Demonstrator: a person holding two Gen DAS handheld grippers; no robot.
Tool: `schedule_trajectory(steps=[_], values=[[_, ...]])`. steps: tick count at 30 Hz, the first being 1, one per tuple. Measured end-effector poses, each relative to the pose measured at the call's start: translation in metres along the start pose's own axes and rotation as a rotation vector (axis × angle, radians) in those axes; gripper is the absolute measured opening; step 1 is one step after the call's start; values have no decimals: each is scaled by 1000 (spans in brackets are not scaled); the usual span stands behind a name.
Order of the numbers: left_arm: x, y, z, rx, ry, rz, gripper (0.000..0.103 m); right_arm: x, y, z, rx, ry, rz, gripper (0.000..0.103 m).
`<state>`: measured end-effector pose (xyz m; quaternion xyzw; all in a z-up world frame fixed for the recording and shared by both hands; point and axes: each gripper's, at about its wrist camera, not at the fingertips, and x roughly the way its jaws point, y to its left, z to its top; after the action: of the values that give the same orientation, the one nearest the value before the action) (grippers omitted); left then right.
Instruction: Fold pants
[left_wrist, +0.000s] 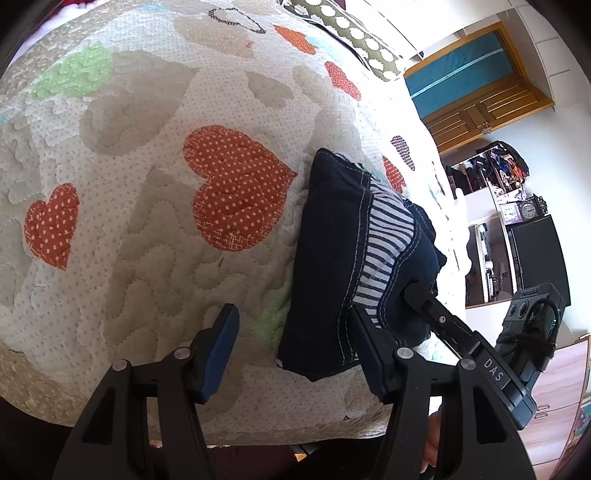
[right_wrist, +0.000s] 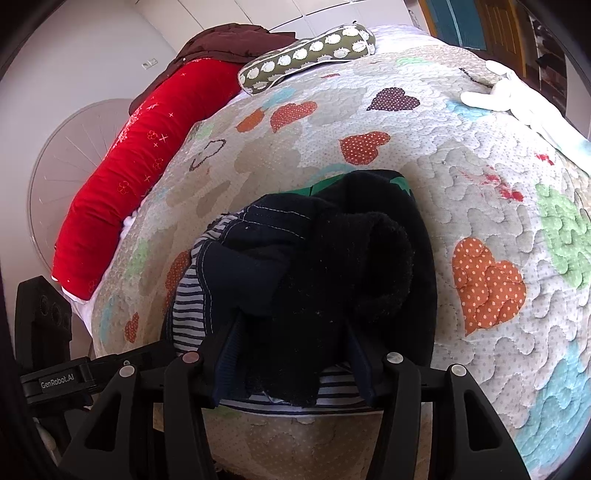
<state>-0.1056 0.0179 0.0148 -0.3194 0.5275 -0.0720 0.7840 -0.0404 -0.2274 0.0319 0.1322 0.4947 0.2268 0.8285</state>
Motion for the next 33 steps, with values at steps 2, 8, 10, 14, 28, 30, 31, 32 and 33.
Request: schedule_trajectory(steps=[2, 8, 10, 14, 28, 30, 31, 32, 33], values=[[-3, 0, 1, -1, -10, 0, 60, 0, -2, -1, 3, 5, 5, 58], [-10, 10, 7, -42, -34, 20, 60, -1, -2, -4, 2, 9, 5, 58], [-11, 14, 8, -54, -41, 32, 60, -4, -3, -5, 20, 4, 22, 59], [-13, 20, 9, -72, -44, 37, 60, -15, -10, -5, 58, -16, 60, 59], [2, 4, 15, -17, -10, 59, 61, -40, -33, -14, 114, -115, -31, 61], [3, 2, 16, -12, -12, 60, 61, -50, -31, -14, 104, -159, -28, 61], [3, 1, 17, -10, -13, 60, 61, -56, -31, -13, 103, -183, -19, 61], [3, 1, 17, -8, -13, 59, 61, -61, -31, -12, 101, -205, -16, 61], [4, 1, 18, -7, -12, 59, 61, -65, -31, -11, 97, -219, -20, 64]])
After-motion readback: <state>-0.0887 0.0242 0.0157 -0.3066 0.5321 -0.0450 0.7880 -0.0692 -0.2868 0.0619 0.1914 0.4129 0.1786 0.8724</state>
